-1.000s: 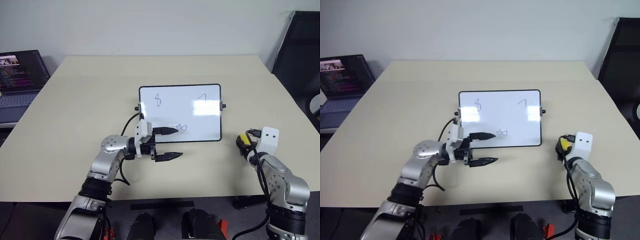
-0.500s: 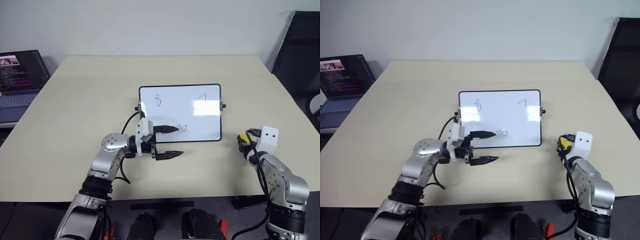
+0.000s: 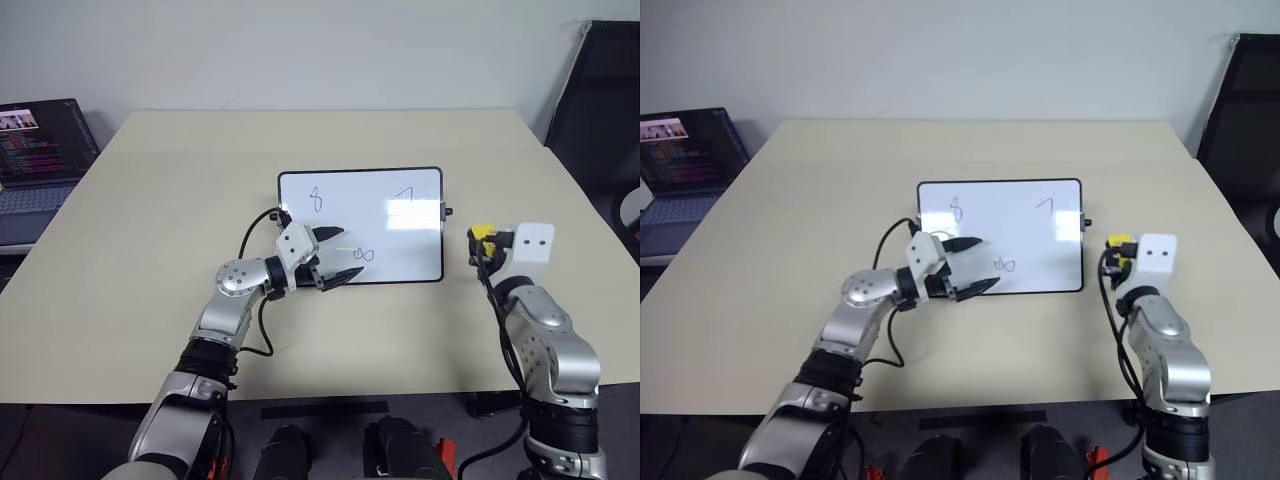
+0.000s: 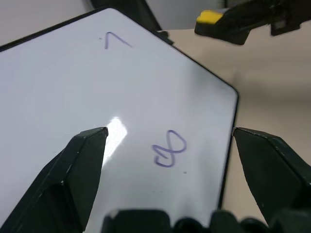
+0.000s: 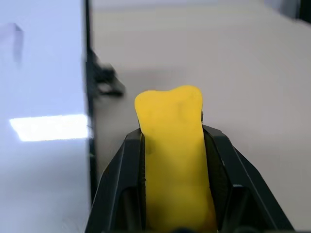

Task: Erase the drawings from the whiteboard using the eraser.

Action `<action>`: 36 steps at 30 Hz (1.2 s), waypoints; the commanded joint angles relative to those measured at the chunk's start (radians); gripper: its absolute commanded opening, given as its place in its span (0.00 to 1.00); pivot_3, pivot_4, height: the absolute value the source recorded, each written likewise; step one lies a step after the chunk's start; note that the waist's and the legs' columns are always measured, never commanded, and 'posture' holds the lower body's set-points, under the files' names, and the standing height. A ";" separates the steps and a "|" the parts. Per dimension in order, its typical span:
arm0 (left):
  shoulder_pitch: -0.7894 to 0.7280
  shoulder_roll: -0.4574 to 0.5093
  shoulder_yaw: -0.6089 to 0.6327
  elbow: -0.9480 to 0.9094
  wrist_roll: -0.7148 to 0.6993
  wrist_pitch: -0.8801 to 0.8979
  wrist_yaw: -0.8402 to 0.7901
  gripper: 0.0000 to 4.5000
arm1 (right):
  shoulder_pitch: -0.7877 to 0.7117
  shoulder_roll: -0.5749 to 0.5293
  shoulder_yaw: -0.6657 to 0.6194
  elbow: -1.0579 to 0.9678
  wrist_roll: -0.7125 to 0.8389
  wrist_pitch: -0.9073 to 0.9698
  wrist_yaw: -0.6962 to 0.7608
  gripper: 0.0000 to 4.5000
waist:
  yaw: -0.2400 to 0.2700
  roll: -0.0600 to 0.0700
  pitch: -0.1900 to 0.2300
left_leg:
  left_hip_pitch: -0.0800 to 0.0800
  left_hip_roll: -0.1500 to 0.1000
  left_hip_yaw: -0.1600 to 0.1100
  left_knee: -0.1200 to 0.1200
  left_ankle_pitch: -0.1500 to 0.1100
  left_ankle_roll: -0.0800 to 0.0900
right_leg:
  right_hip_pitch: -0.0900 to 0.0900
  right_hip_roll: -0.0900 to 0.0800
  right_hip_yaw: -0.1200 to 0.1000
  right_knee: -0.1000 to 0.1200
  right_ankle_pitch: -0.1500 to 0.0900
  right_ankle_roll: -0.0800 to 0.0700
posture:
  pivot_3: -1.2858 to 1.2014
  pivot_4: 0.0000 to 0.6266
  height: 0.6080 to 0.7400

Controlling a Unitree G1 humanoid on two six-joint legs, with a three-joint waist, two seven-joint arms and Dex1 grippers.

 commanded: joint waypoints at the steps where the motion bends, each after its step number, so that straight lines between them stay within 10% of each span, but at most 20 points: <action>1: -0.040 -0.006 0.011 0.033 0.022 -0.054 0.029 1.00 | -0.058 0.000 0.048 -0.009 -0.027 -0.092 0.026 0.27 | 0.000 0.000 0.000 | 0.000 0.000 0.000 0.000 0.000 0.000 | 0.000 0.000 0.000 0.000 0.000 0.000 | 0.52 0.24 1.00; 36: -0.097 -0.021 0.014 0.130 0.053 -0.135 0.054 1.00 | -0.368 0.090 0.197 0.371 -0.128 -0.159 0.070 0.27 | 0.002 0.000 0.000 | -0.008 0.000 0.000 0.001 0.000 0.000 | -0.009 0.000 0.000 0.005 0.000 0.000 | 0.52 0.24 1.00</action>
